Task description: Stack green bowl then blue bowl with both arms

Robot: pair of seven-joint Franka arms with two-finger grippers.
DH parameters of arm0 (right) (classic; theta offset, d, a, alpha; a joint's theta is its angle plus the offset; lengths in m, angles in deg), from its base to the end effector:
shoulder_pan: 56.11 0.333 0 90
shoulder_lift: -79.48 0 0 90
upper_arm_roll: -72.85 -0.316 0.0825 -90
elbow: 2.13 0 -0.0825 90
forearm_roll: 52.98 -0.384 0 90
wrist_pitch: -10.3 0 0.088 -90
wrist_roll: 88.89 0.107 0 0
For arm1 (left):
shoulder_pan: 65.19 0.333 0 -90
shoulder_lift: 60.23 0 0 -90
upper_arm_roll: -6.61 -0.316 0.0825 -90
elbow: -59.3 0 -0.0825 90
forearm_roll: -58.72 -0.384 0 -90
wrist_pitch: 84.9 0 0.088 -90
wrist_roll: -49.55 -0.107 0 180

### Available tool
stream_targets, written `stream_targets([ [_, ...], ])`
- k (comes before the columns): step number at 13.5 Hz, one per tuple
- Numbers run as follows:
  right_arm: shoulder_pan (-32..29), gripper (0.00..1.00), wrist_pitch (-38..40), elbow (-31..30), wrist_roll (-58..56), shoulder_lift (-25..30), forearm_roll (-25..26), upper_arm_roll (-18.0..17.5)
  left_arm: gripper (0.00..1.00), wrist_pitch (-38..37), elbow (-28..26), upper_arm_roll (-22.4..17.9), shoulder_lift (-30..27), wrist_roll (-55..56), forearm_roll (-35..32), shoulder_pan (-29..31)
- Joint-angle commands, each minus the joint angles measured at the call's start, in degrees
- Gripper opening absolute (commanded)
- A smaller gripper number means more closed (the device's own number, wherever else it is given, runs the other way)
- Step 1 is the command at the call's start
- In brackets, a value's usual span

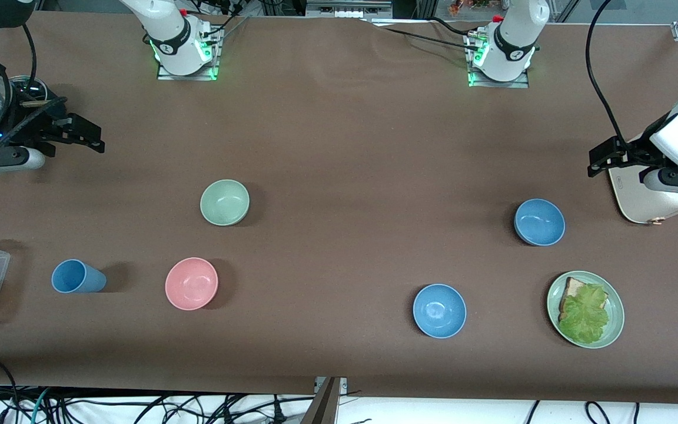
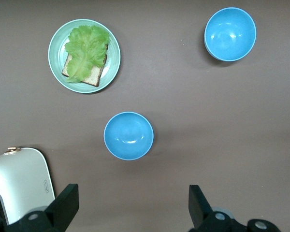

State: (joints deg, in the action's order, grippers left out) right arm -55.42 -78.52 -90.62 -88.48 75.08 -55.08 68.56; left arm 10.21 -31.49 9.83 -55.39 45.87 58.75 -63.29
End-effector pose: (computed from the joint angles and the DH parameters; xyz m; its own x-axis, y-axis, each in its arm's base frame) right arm 0.5719 0.0522 0.5920 0.9942 0.0804 -0.0710 0.0776 -0.9961 -0.0418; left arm 0.5860 -0.0123 0.5776 0.9962 -0.0870 -0.0086 -0.0869 -0.9962 0.0058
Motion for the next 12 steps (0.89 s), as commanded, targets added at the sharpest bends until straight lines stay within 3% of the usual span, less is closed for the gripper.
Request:
stream_targets([
  [1,-0.78,0.99,-0.30,0.24,-0.24,0.09,0.69,-0.55,1.00,-1.50,1.94,-0.14,0.70,0.08,0.77,-0.05],
  [12,-0.87,0.99,-0.92,0.24,-0.24,-0.35,0.60,-0.55,1.00,-2.82,2.28,-0.32,0.70,0.08,0.85,0.21],
])
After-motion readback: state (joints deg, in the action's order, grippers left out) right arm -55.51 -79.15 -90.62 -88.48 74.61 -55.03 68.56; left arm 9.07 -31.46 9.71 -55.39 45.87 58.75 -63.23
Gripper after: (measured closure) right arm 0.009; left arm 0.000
